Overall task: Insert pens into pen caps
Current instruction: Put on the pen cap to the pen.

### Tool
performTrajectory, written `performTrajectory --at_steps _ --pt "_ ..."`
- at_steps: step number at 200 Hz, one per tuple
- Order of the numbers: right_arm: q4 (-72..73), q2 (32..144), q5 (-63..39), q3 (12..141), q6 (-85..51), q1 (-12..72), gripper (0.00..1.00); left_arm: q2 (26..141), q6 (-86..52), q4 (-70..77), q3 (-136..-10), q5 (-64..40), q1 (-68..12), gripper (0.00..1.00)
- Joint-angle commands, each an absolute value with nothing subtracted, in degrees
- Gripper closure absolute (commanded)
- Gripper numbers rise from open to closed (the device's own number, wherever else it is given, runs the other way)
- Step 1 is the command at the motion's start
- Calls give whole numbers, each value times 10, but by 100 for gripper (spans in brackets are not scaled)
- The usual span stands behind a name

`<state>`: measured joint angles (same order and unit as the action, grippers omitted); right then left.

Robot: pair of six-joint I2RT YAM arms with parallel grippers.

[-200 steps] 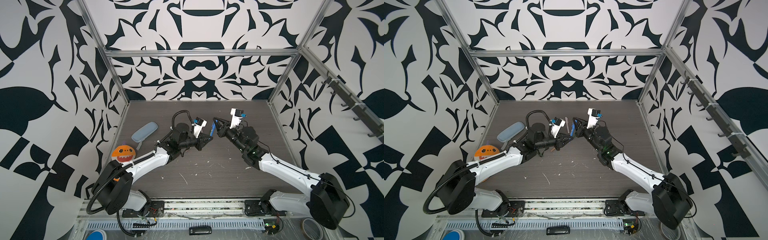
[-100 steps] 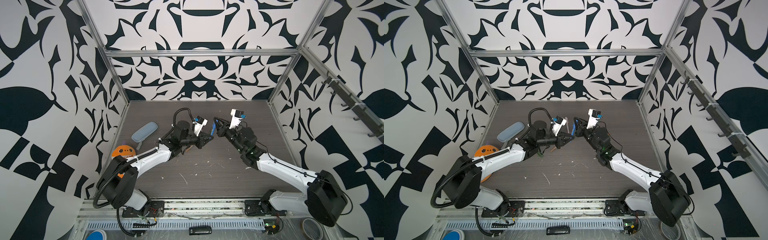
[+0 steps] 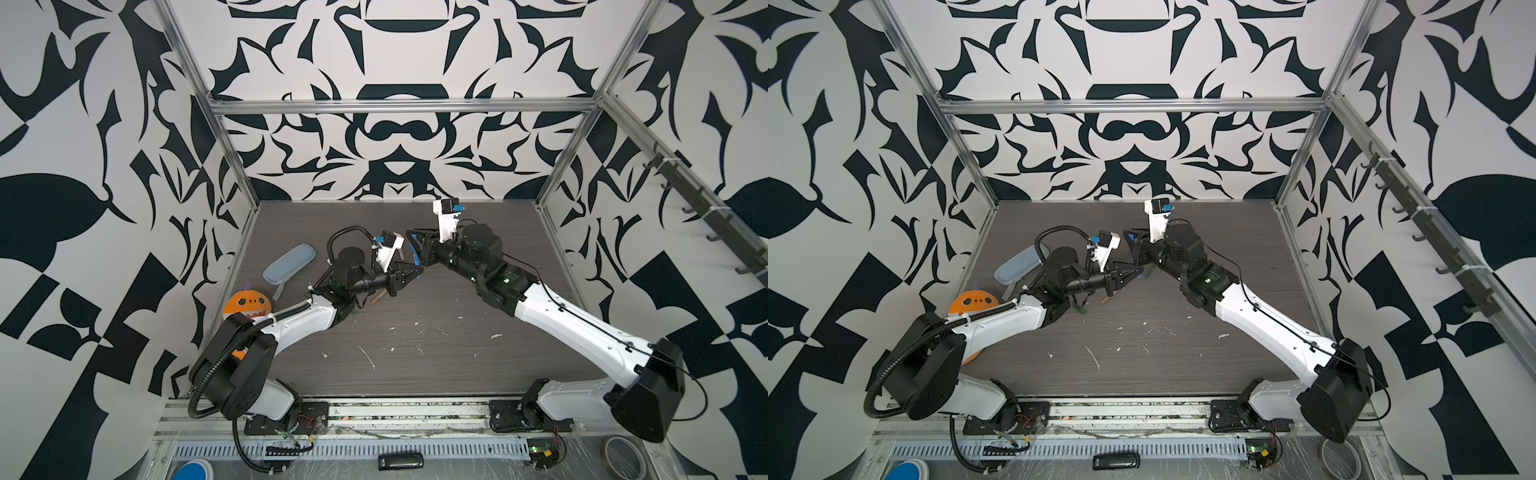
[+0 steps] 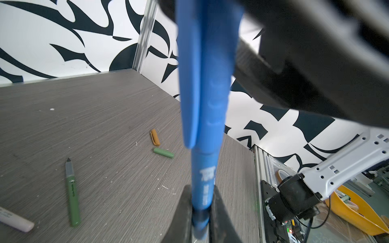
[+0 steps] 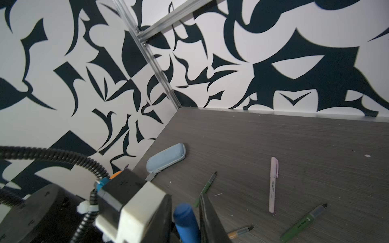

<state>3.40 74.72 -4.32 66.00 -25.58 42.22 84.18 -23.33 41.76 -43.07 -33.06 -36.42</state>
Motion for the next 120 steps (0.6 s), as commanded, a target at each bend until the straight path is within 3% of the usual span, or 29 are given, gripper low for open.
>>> performTrajectory --at_steps 1,29,120 --pt "-18 716 -106 714 -233 440 68 849 -248 433 -418 -303 -359 100" --pt "-26 678 -83 711 -220 440 64 851 -243 432 -406 -294 -359 100" --pt "-61 596 10 611 -190 430 63 844 -239 444 -390 -296 -359 100"
